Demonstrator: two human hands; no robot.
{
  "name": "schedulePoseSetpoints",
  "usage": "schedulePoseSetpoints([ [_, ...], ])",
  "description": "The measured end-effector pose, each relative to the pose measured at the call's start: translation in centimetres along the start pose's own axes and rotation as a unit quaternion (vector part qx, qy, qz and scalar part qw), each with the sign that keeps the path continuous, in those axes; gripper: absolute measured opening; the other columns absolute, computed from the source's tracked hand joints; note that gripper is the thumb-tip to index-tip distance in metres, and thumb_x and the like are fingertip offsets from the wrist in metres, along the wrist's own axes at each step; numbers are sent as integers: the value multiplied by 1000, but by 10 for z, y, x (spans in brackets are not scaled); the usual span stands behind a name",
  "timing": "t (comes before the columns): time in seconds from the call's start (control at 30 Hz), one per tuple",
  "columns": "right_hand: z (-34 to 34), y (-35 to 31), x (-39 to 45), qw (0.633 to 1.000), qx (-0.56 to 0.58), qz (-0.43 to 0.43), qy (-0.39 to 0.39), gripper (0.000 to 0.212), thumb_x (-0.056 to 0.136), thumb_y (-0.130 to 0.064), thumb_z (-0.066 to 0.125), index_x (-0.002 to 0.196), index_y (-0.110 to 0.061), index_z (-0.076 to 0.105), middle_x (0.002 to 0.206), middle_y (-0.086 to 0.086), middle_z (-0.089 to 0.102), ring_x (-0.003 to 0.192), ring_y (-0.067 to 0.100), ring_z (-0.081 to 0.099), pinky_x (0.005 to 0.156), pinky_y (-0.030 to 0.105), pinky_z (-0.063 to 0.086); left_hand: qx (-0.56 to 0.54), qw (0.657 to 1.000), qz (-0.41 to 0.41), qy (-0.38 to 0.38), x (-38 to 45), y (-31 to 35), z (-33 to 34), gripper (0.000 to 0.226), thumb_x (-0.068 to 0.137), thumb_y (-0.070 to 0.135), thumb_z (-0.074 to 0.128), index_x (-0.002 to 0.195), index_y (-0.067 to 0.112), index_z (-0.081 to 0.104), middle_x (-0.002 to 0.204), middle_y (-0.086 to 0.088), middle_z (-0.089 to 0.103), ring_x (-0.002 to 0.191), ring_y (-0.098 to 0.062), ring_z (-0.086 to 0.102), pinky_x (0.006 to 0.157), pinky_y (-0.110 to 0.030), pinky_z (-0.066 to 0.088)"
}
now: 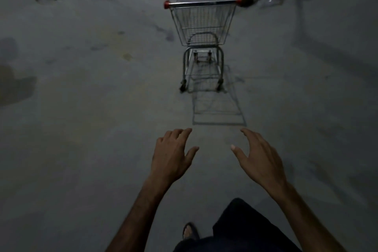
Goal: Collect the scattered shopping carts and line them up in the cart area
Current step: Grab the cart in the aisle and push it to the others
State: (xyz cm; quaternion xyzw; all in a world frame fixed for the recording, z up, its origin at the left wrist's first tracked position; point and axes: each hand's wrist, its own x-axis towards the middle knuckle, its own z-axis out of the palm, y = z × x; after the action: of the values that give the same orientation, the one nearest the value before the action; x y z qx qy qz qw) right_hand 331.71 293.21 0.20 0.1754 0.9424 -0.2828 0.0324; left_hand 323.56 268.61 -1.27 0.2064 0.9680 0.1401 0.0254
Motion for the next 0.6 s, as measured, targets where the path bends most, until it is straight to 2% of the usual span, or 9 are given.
schedulePoseSetpoints([
  [0.13, -5, 17, 36, 999, 18, 34, 14, 63, 100, -51, 60, 155, -24, 45, 156, 1, 51, 137, 27, 53, 109, 43, 46, 3, 999, 39, -14, 54, 11, 13, 61, 100, 56, 60, 149, 21, 54, 136, -4, 64, 120, -30, 59, 92, -44, 48],
  [0.27, -10, 29, 90, 999, 27, 34, 10, 62, 100, -51, 61, 154, -24, 46, 154, 2, 52, 137, 26, 53, 110, 43, 46, 8, 999, 43, -18, 107, 21, 25, 65, 98, 64, 43, 148, 23, 53, 136, -2, 64, 119, -28, 59, 91, -44, 50],
  [0.43, -30, 39, 178, 1000, 27, 15, -5, 63, 100, -51, 60, 155, -25, 44, 155, 2, 51, 138, 26, 51, 110, 43, 44, 10, 1000, 16, -14, 181, 31, 27, 61, 100, 59, 55, 149, 23, 53, 138, -2, 63, 121, -28, 58, 92, -44, 50],
  [0.6, -53, 38, 266, 999, 13, -22, -20, 64, 100, -50, 62, 154, -21, 46, 154, 4, 53, 137, 28, 53, 109, 44, 46, 3, 1000, -22, 7, 245, 35, 25, 62, 100, 60, 50, 149, 23, 53, 139, -1, 63, 122, -27, 57, 93, -44, 49],
])
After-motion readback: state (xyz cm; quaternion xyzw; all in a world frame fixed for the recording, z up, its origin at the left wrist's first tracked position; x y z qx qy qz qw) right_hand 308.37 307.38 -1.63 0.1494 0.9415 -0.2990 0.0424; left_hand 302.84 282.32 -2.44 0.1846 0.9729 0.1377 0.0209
